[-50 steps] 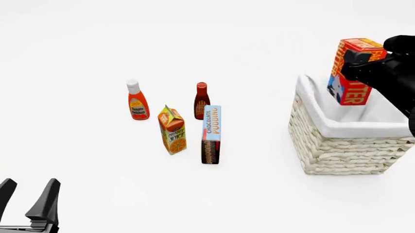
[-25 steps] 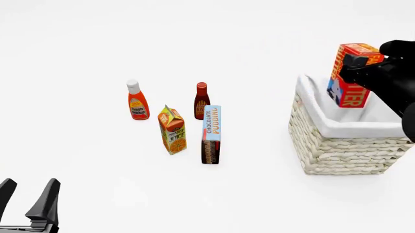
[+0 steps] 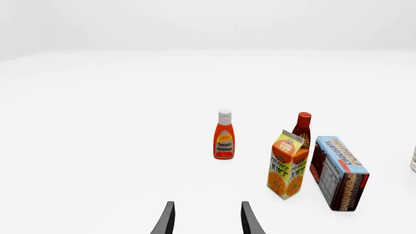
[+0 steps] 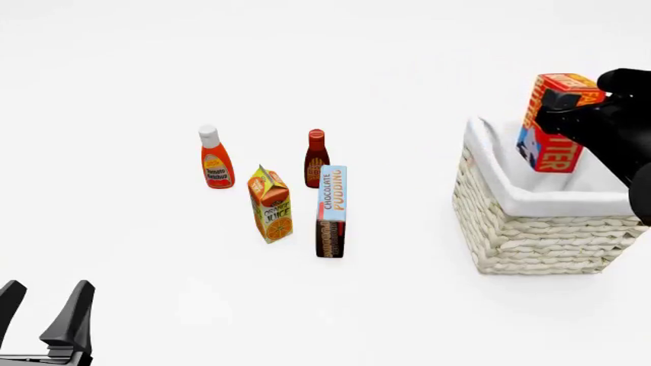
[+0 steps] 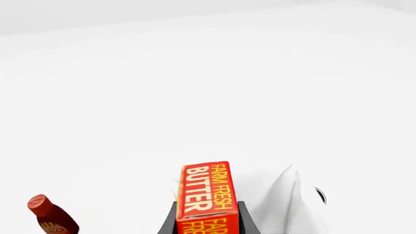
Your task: Pick the butter and place it in the basket.
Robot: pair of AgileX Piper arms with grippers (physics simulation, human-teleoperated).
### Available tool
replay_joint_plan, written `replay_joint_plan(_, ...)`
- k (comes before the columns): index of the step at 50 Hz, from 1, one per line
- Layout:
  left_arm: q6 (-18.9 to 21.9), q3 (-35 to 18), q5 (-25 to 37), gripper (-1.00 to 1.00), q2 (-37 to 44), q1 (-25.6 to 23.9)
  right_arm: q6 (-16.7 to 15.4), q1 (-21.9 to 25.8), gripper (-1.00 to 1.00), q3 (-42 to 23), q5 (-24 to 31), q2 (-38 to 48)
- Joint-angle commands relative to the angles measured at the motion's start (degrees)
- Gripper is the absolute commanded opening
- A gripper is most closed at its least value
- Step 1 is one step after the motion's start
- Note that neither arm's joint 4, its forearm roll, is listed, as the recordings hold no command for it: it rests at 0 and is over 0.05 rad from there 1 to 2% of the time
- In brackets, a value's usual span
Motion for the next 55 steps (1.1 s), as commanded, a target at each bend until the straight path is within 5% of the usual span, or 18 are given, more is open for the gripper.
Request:
replay_joint_plan(1,0.0,0.0,0.0,1.0,0.0,0.0,1.2,-0.4,-1.0,-0.8,-0.5,-0.3)
replay_joint_plan(55,0.0,0.0,0.0,1.0,0.0,0.0,1.6,-2.2,-1.0,0.5,-3.9,3.9)
